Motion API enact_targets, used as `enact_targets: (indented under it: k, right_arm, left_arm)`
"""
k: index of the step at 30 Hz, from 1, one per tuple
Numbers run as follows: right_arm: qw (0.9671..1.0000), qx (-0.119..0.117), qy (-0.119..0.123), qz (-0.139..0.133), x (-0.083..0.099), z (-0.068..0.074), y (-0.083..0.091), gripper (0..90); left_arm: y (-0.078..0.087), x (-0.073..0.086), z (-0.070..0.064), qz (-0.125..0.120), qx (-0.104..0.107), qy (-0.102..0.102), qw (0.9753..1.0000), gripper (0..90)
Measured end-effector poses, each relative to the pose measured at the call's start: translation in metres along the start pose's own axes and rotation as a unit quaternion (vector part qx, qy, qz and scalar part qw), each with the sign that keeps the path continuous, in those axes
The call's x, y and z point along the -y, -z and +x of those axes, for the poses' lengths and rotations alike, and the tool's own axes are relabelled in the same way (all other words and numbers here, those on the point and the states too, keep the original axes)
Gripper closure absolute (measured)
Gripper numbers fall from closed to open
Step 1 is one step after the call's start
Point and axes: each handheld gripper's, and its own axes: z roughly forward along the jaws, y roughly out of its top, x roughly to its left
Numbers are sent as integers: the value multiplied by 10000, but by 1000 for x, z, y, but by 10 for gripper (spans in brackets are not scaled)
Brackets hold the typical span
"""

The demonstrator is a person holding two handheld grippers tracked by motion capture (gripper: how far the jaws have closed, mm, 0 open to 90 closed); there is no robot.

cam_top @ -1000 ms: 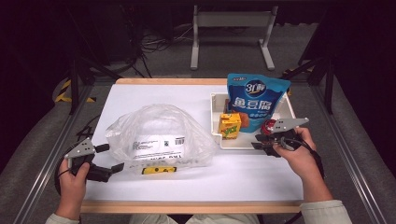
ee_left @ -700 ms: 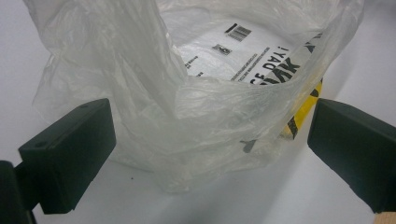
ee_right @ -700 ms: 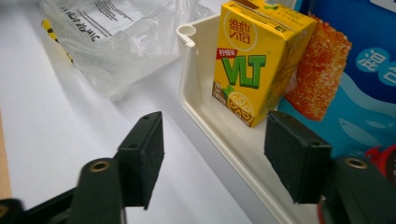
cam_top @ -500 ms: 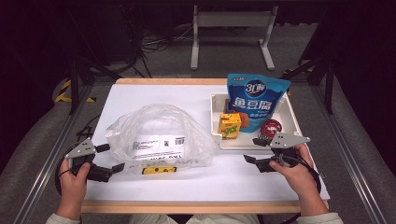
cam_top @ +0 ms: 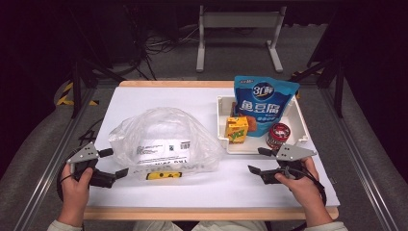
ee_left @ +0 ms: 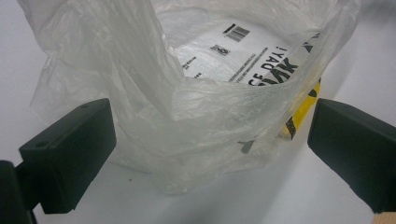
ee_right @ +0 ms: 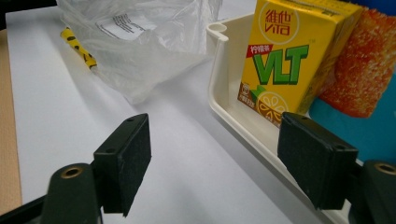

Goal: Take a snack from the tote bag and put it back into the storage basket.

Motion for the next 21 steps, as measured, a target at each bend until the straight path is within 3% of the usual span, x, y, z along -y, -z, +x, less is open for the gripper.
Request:
enact_targets:
  k: [13,21]
  right_arm:
    - [9990,171,-5,408,19,-4,-16,238]
    - [9967,86,-104,800,24,-3,-24,225]
  left_arm:
    - [1,0,1,-2,11,-49,10000,17]
    - [1,0,1,5,2,-47,10000,17]
